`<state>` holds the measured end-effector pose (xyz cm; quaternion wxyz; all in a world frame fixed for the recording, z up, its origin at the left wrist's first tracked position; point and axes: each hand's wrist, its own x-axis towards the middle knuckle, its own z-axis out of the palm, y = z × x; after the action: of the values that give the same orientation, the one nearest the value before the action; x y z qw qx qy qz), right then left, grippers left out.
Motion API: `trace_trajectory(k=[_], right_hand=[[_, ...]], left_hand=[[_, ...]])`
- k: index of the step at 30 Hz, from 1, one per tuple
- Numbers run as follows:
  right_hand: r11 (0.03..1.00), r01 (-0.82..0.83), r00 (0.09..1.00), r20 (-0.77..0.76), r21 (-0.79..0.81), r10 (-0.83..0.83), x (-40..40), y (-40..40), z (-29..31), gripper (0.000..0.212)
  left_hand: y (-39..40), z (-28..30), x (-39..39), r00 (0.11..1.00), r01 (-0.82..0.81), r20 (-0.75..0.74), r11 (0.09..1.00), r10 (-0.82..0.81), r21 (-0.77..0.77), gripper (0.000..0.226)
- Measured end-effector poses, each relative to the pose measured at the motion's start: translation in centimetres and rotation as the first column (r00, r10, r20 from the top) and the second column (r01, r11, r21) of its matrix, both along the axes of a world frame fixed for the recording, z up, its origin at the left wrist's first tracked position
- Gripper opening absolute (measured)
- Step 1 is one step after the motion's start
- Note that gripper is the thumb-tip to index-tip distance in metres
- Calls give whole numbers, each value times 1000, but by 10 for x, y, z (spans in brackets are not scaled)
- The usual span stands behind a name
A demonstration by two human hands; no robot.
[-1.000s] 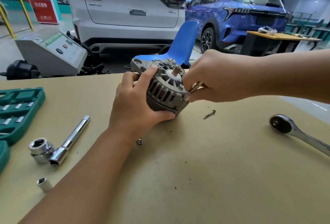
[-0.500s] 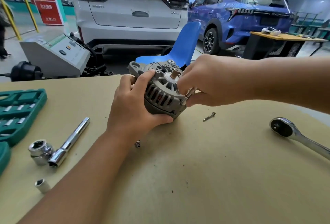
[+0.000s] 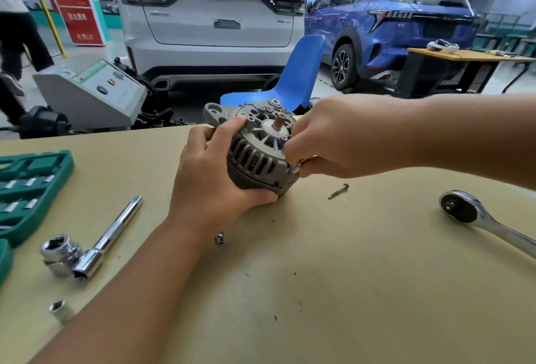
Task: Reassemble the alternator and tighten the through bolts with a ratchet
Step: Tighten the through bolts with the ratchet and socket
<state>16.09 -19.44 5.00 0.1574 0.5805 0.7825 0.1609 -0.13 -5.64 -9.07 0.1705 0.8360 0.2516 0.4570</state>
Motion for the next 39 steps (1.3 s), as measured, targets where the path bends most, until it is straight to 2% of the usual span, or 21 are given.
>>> trace_trajectory(k=[3, 5, 6, 7, 8, 11, 13, 16, 18, 19, 20, 21, 22, 23, 24, 28, 30, 32, 34, 37, 39], right_hand=[[968, 244, 930, -295, 52, -218, -6, 6, -11, 12], [860, 505, 630, -653, -66, -420, -5, 8, -18, 18], [795, 582, 430, -765, -171, -480, -6, 6, -18, 20], [773, 593, 331, -807, -226, -489, -6, 3, -18, 20], [803, 564, 395, -791, -192, -467, -1, 0, -18, 19], [957, 287, 885, -391, 28, -254, 3, -6, -13, 15], [998, 46, 998, -34, 32, -45, -2, -6, -9, 14], [998, -49, 987, 156, 45, 41, -11, 0, -6, 5], [994, 65, 995, 64, 86, -71, -17, 3, -6, 9], [976, 199, 977, -92, 88, -191, -19, 4, -7, 9], [931, 363, 890, -310, 37, -335, -18, 6, -7, 8], [863, 501, 705, -547, -67, -452, -16, 7, -7, 9], [795, 583, 498, -700, -167, -512, -14, 7, -6, 11], [762, 612, 388, -760, -212, -522, -13, 6, -7, 14], [770, 605, 404, -755, -203, -516, -11, 5, -9, 14], [961, 270, 930, -274, 54, -246, -14, 2, -7, 13], [996, 73, 996, -64, 52, -70, -9, 2, -2, 18], [999, 35, 998, -48, 34, -33, -6, 4, 1, 20], [983, 178, 959, -229, 37, -165, -9, 6, -1, 22], [885, 461, 703, -583, -64, -408, -11, 10, -9, 26], [815, 562, 538, -687, -140, -489, -12, 10, -10, 27]], left_hand=[[1, 0, 0, 1000, 11, 3, 1000, -11, -3, 120], [1, -1, -1, 1000, 10, 4, 1000, -10, -10, 120], [1, -1, -1, 1000, 13, 8, 1000, -13, -14, 120], [1, -1, -1, 1000, 16, 12, 1000, -16, -18, 120], [1, -1, -1, 1000, 17, 15, 1000, -17, -21, 121], [1, -1, 0, 1000, 22, 22, 1000, -22, -17, 121], [1, -1, 0, 1000, 22, 22, 1000, -22, -18, 121], [1, -2, 0, 1000, 20, 16, 1000, -20, -16, 122], [1, -2, 0, 1000, 23, 18, 1000, -23, -16, 122], [1, -2, -1, 1000, 22, 22, 1000, -22, -16, 120], [1, -1, 0, 999, 21, 27, 1000, -20, -17, 120], [1, -1, 0, 999, 19, 31, 1000, -19, -21, 119], [1, -1, 1, 999, 18, 35, 1000, -17, -24, 119], [1, -1, 1, 999, 15, 36, 1000, -15, -24, 119], [1, -1, 1, 999, 12, 35, 1000, -12, -21, 119], [1, -2, 1, 999, 13, 44, 1000, -12, -25, 118], [1, -2, 0, 999, 12, 43, 1000, -11, -26, 119], [0, -2, 0, 999, 11, 41, 1000, -10, -29, 119], [0, -2, 0, 999, 14, 43, 999, -12, -32, 118], [0, -1, 0, 999, 18, 47, 999, -16, -39, 118], [0, 0, 0, 999, 21, 44, 999, -20, -34, 118]])
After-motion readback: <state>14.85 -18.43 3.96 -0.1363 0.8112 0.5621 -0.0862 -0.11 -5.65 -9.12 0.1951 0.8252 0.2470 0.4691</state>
